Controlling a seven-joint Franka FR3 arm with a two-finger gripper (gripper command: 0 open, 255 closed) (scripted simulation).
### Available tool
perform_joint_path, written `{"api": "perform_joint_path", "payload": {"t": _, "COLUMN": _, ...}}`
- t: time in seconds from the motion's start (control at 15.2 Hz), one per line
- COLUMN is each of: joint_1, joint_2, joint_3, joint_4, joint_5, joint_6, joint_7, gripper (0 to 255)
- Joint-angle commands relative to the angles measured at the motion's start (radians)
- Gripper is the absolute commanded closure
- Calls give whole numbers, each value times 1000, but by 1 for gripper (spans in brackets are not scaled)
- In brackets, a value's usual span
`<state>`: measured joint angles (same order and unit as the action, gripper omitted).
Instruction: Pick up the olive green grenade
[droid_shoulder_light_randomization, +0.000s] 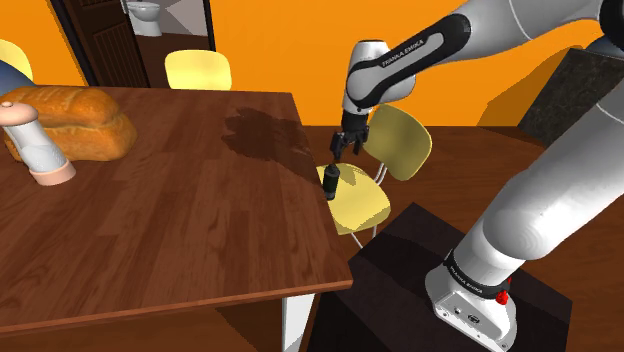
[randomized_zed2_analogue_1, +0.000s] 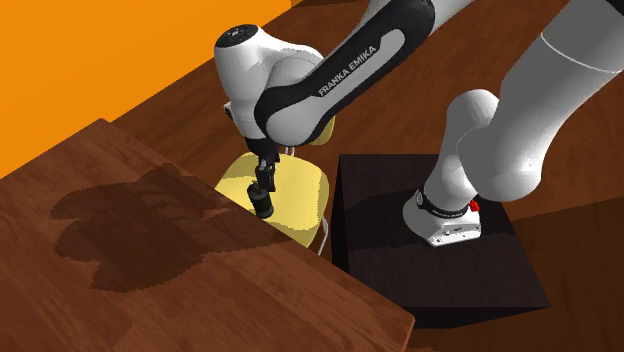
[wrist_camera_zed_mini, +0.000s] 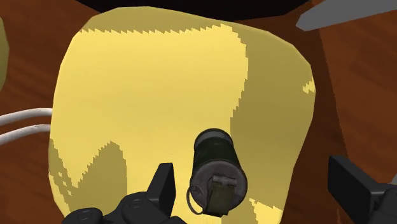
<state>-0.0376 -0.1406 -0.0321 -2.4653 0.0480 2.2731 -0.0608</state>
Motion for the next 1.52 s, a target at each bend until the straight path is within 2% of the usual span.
{"api": "perform_joint_path", "payload": {"t": 0.0, "joint_1": -2, "joint_2": 78, "joint_3": 1, "joint_4": 24, "joint_5": -11, "joint_6": 62, "joint_7": 12, "gripper": 0}}
{"api": "perform_joint_path", "payload": {"t": 0.26, "joint_1": -8, "joint_2": 235, "joint_3": -4, "joint_4": 89, "joint_5": -36, "joint_6": 166, "joint_7": 34, "gripper": 0}}
{"api": "perform_joint_path", "payload": {"t": 0.79, "joint_1": -8, "joint_2": 333, "joint_3": -3, "joint_4": 83, "joint_5": -30, "joint_6": 271, "joint_7": 30, "gripper": 0}}
{"api": "perform_joint_path", "payload": {"t": 0.92, "joint_1": -8, "joint_2": 333, "joint_3": -3, "joint_4": 83, "joint_5": -30, "joint_6": 271, "joint_7": 30, "gripper": 0}}
{"api": "perform_joint_path", "payload": {"t": 0.99, "joint_1": -8, "joint_2": 335, "joint_3": -3, "joint_4": 83, "joint_5": -30, "joint_6": 273, "joint_7": 30, "gripper": 255}}
{"api": "perform_joint_path", "payload": {"t": 1.45, "joint_1": -7, "joint_2": 334, "joint_3": -3, "joint_4": 81, "joint_5": -31, "joint_6": 273, "joint_7": 31, "gripper": 255}}
